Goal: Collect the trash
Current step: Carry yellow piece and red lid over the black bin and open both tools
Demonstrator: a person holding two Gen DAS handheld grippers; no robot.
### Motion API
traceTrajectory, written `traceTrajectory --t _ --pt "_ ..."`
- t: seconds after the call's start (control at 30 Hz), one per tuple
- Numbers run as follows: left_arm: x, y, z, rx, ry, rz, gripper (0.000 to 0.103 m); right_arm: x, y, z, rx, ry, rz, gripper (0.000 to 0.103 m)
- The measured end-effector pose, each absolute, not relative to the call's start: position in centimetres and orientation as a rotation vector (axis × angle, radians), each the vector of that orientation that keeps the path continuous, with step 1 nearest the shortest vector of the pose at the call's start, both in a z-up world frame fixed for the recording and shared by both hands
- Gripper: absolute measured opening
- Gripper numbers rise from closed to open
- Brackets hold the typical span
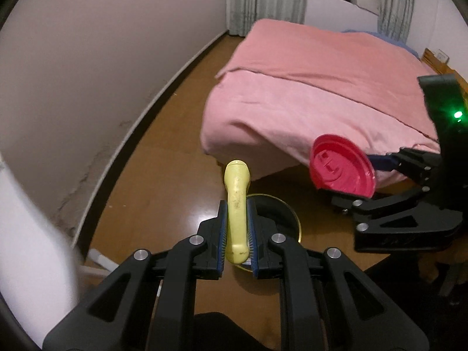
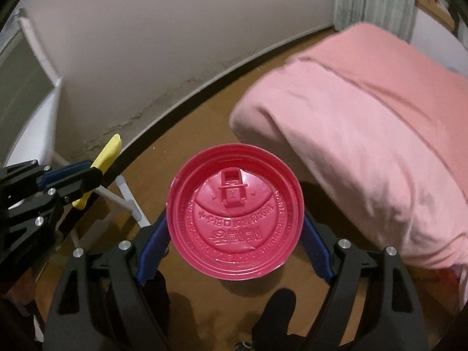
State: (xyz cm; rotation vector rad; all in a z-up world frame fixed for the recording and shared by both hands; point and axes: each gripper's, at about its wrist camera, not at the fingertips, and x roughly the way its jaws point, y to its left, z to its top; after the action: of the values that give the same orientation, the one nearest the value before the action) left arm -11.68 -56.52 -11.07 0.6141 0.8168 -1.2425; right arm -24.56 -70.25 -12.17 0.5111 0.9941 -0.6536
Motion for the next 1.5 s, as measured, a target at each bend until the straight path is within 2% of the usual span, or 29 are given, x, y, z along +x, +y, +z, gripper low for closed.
traceTrajectory --t 0.4,0.6,0.9,1.0,1.5 --pt "-11.6 -60.1 -17.3 0.589 0.953 -1.250 0.012 -26.4 -73.1 -21.7 0.608 1.085 -0.684 0.080" --pt "-12.0 -60.9 -18.5 0.607 0.966 -1.251 0.012 -25.6 -73.9 -24.0 0.622 1.102 -0.662 0.080" --pt "-11.7 -61.2 -19.1 0.617 0.975 -1.243 0.012 -24.4 -74.6 -24.8 0.655 1.101 -0.632 0.081" --pt "-11.6 -61.4 -19.2 0.621 0.978 -1.239 0.012 -24.2 -74.8 -24.8 0.656 1.099 -0.633 0.088" --pt "-12.9 -63.1 -20.5 0.631 1.020 -1.272 0.012 -27.1 -76.6 -23.6 0.727 1.029 -0.742 0.089"
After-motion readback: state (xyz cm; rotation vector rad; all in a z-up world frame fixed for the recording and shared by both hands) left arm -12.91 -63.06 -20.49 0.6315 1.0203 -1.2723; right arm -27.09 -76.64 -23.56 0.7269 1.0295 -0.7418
